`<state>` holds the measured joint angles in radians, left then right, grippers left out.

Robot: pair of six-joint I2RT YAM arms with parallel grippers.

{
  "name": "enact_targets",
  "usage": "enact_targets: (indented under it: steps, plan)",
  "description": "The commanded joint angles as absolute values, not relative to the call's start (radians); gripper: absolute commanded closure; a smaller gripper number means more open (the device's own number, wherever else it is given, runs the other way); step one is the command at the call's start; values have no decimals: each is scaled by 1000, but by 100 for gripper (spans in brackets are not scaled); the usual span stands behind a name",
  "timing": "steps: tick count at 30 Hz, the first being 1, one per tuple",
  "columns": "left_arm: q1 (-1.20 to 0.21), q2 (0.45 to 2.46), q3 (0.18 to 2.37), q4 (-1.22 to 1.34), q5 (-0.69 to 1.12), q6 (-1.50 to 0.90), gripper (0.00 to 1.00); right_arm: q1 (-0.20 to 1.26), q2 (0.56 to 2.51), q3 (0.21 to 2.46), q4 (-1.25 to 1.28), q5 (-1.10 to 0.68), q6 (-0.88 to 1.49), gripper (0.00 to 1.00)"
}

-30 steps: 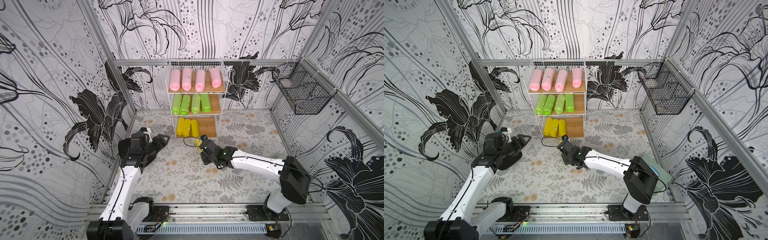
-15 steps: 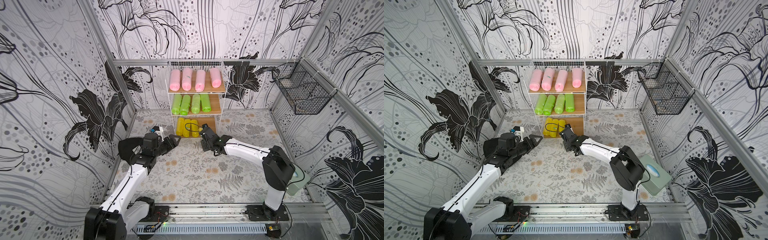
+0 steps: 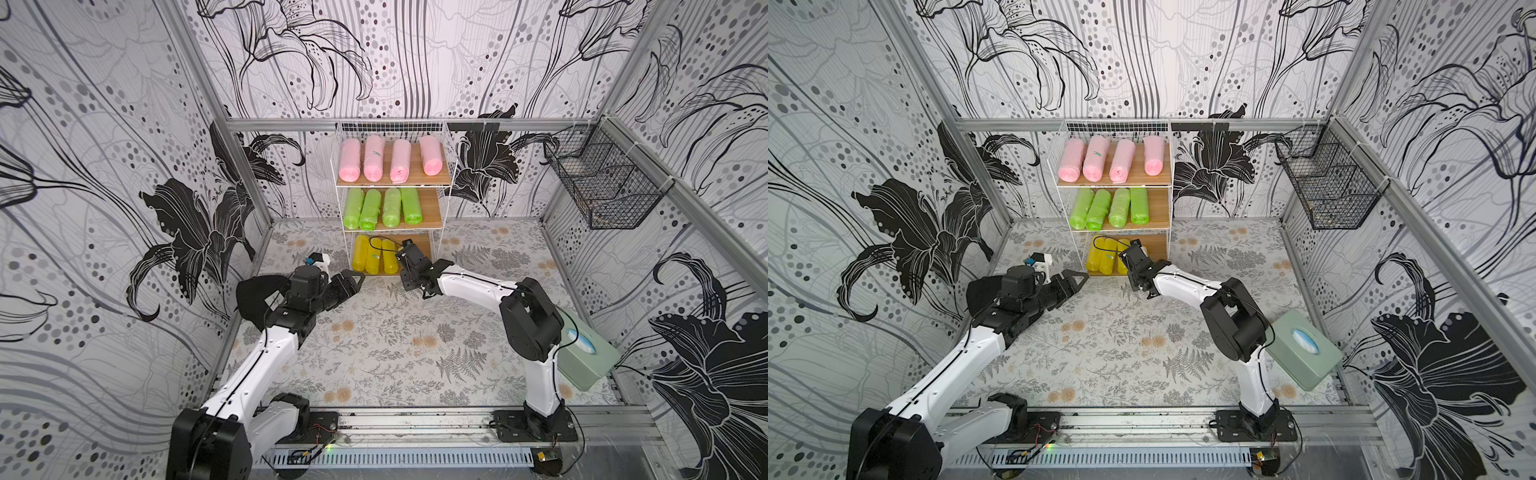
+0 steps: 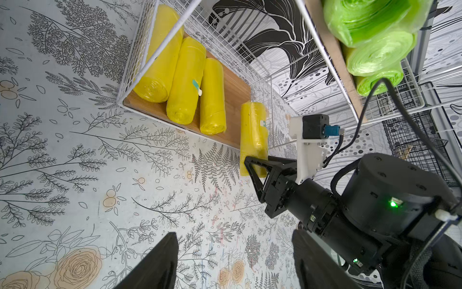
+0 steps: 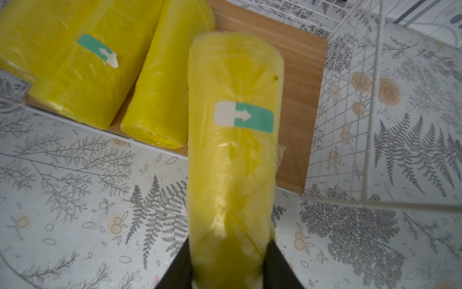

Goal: Sort the rolls of trash bags by color and place them on the shelf
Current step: Place the roll of trash bags on the shelf.

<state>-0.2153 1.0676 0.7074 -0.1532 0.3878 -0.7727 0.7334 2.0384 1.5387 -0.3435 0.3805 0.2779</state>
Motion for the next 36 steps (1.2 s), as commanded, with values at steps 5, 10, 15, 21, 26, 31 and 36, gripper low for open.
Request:
enact_targets:
  steps: [5,10,15,21,26,31,36]
  plan:
    - [-222,1072,721,-144,369,-753,25,716,2128,1640,-326,404,267,61]
    - [-225,1071,722,-153,370,-754,26,713,2186,1701,-328,441,270,60]
    - [-230,1071,726,-161,365,-750,26,706,2235,1758,-339,453,270,59]
    - [-236,1078,735,-164,367,-748,26,695,2284,1824,-354,460,281,55]
    - [-240,1082,743,-175,363,-744,26,689,2318,1861,-359,460,287,51]
    - [-243,1082,746,-182,362,-742,25,684,2344,1888,-368,447,300,44]
    - [-245,1079,741,-189,356,-738,25,683,2332,1874,-347,436,308,37]
